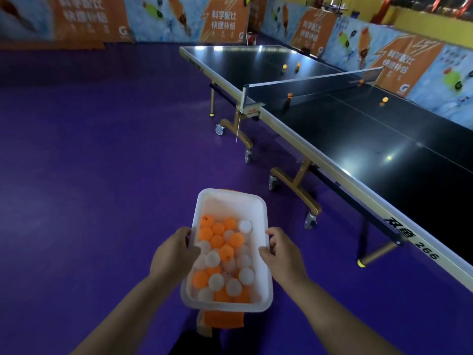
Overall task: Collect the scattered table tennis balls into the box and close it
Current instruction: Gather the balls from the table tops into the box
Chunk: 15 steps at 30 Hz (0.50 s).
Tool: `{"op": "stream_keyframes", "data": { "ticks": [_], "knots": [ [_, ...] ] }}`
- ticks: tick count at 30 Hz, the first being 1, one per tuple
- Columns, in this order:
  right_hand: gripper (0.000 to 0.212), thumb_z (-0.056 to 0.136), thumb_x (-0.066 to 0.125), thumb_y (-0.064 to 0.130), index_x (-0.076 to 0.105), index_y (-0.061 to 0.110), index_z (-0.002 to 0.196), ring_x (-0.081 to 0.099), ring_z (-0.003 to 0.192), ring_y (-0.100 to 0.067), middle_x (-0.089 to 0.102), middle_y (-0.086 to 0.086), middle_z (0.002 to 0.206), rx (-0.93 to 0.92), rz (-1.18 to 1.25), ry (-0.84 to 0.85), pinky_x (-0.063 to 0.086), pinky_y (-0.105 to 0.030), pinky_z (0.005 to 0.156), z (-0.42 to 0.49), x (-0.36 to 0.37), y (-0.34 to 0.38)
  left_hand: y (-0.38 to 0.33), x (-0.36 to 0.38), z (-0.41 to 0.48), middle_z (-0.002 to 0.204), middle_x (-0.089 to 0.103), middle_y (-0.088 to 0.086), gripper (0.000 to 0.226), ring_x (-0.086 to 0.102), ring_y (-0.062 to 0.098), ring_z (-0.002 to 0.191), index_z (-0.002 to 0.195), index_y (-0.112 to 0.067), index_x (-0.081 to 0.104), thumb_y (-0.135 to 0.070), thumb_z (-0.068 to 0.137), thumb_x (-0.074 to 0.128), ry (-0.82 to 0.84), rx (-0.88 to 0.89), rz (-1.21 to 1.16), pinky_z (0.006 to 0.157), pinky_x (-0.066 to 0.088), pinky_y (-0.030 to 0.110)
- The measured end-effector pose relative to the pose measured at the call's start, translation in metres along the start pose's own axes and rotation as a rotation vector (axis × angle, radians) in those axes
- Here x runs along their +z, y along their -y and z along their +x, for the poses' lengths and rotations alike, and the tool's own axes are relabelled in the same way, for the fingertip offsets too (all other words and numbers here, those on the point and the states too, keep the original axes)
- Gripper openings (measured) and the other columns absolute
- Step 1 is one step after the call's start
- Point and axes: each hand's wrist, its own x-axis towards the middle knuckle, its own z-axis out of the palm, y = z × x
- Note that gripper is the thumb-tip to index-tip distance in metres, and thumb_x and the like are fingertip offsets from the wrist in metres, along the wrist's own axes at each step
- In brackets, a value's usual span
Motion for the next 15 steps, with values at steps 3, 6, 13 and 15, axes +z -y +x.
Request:
{"op": "stream_keyframes", "data": {
  "ticks": [3, 6, 13, 15],
  "knots": [
    [0.032, 0.086, 0.062, 0.022, 0.050, 0.023, 0.115, 0.050, 0.062, -0.006, 0.051, 0.007, 0.076, 0.031, 0.014, -0.019, 0.040, -0.017, 0.051, 0.064, -0.006, -0.004, -0.021, 0.007, 0.066, 0.081, 0.058, -0.012, 0.019, 0.056, 0.006, 0.070, 0.102, -0.025, 0.051, -0.025, 0.084, 0.060, 0.032, 0.021, -0.013, 0.053, 0.044, 0.023],
    [0.032, 0.086, 0.062, 0.021, 0.051, 0.022, 0.116, 0.050, 0.062, -0.007, 0.052, 0.004, 0.074, 0.070, 0.036, -0.028, 0.043, -0.019, 0.053, 0.128, -0.015, -0.008, -0.048, 0.012, 0.133, 0.081, 0.057, -0.012, 0.019, 0.054, 0.004, 0.070, 0.102, -0.027, 0.051, -0.025, 0.085, 0.060, 0.067, 0.023, -0.011, 0.052, 0.041, 0.020],
    [0.034, 0.083, 0.063, 0.019, 0.048, 0.029, 0.112, 0.055, 0.067, -0.007, 0.056, 0.006, 0.074, 0.191, 0.165, -0.139, 0.045, -0.019, 0.054, 0.242, -0.050, -0.034, -0.125, 0.039, 0.265, 0.080, 0.056, -0.014, 0.019, 0.054, 0.003, 0.070, 0.099, -0.030, 0.048, -0.026, 0.084, 0.059, 0.149, 0.091, 0.014, 0.052, 0.039, 0.021],
    [0.035, 0.083, 0.062, 0.023, 0.044, 0.034, 0.111, 0.058, 0.074, -0.009, 0.058, 0.007, 0.081, 0.245, 0.189, -0.152, 0.052, -0.028, 0.060, 0.274, -0.064, -0.045, -0.151, 0.053, 0.297, 0.080, 0.056, -0.015, 0.020, 0.052, 0.002, 0.069, 0.100, -0.030, 0.048, -0.026, 0.084, 0.059, 0.170, 0.115, 0.026, 0.051, 0.036, 0.019]
  ]
}}
